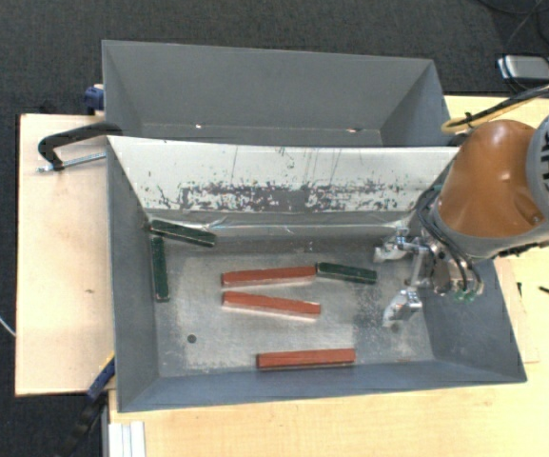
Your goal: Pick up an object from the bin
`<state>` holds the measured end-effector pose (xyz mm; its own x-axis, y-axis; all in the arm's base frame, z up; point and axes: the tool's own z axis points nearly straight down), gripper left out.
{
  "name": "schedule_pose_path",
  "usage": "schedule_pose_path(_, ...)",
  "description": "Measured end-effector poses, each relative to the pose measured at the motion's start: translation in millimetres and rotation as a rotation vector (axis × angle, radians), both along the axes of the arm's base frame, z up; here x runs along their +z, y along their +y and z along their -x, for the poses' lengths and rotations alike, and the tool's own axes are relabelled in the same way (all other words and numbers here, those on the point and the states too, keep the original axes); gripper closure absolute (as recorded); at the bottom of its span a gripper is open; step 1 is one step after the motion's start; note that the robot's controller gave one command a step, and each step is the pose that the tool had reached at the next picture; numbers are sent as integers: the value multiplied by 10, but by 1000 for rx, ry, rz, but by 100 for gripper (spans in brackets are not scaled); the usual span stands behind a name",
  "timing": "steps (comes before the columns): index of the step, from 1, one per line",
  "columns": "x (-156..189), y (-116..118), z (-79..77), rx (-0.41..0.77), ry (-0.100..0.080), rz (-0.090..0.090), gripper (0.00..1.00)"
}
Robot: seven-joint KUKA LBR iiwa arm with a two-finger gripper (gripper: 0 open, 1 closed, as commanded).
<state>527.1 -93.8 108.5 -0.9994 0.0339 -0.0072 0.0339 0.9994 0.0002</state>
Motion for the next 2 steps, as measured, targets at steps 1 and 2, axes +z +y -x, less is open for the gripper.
schedule_pose_path(1,-268,76,-212,110,9,-2,0)
schedule_pose_path(2,-320,348,-260,-34,10,4,100)
